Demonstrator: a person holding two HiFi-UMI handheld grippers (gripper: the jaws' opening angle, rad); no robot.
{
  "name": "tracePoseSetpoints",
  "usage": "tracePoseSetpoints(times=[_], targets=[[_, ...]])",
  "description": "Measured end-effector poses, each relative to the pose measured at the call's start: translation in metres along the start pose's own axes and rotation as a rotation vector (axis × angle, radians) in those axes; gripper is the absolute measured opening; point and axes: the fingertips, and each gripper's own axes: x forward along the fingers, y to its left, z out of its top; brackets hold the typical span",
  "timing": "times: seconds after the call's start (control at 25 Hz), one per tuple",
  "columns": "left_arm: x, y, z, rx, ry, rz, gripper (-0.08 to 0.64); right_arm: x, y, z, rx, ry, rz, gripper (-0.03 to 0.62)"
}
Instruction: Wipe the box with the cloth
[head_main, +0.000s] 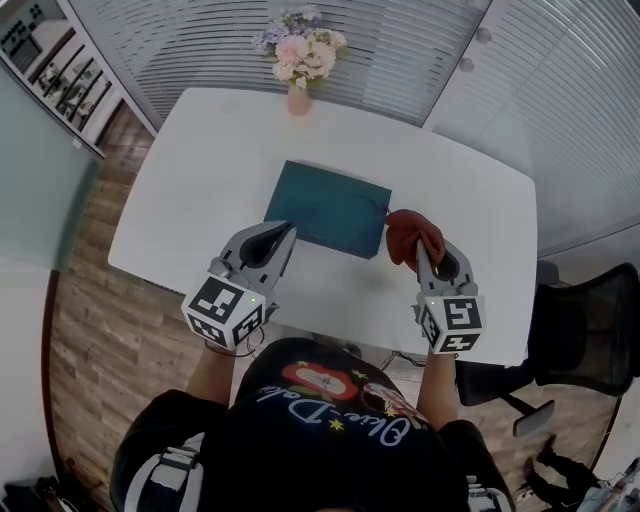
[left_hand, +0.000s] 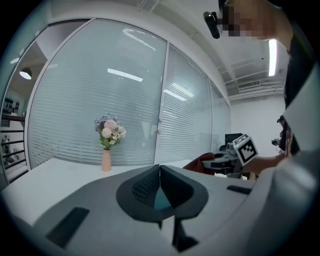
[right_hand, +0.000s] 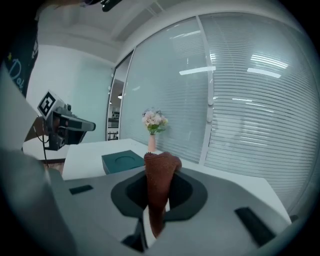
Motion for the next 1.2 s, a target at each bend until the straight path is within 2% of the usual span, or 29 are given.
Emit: tracePoseSetpoints(times=[0.24,0.4,0.84,1.2], targets=[[0.001,-0.020,0.006,0.022,-0.005,-0.009,0.003,-0.025,-0.008,0.028,0.093,-0.148,0.004,0.032],[0.000,-0.031,0.009,0.040,-0.001,-0.013,0.003,-0.039,-0.006,0.038,0.137,-0.207,0.025,0.032],[0.003,-0.048,0.008,0.099,0.024,-0.021,0.003,-0.051,-0.006,0.036,0.177,-0.227,0.043,0.031],[0.001,-0.049,0.008,0.104,0.029,-0.022,0.003,-0.057,-0.005,0.039,0.183,-0.238,0.042,0.031]])
